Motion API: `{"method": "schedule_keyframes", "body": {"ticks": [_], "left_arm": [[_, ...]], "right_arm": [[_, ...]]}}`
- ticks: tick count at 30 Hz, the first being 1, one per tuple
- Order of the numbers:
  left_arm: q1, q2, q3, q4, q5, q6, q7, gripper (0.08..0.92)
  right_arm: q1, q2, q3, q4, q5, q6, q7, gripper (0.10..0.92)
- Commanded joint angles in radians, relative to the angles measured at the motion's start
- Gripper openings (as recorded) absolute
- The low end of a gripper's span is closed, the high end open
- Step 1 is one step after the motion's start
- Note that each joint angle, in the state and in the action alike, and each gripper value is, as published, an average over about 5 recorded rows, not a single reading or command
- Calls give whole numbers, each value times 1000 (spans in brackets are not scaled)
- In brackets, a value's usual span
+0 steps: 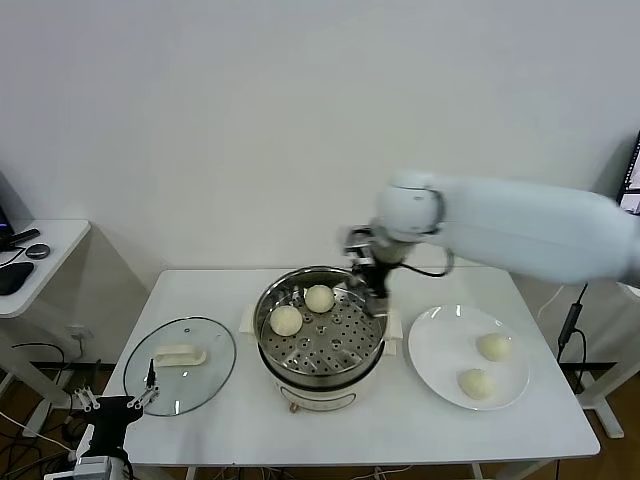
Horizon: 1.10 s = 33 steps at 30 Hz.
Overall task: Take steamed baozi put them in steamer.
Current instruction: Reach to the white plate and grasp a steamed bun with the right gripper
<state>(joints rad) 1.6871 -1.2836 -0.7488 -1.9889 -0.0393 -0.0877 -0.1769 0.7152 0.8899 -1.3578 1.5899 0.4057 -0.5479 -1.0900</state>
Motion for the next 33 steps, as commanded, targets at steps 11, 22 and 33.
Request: {"method": "schedule_keyframes", "body": {"ticks": [11, 22, 33], "left_arm": [[16, -6, -5, 2, 11, -4, -2, 823], [35, -17, -26, -7, 20, -1, -6, 823], [44, -28, -31, -5, 26, -1, -7, 823]], "right_arm": [[-422, -530, 239, 56, -486, 322, -142, 823], [-737, -464, 461, -33, -563, 345, -45, 823], [-848, -376, 544, -163, -567, 336, -7, 823]]}}
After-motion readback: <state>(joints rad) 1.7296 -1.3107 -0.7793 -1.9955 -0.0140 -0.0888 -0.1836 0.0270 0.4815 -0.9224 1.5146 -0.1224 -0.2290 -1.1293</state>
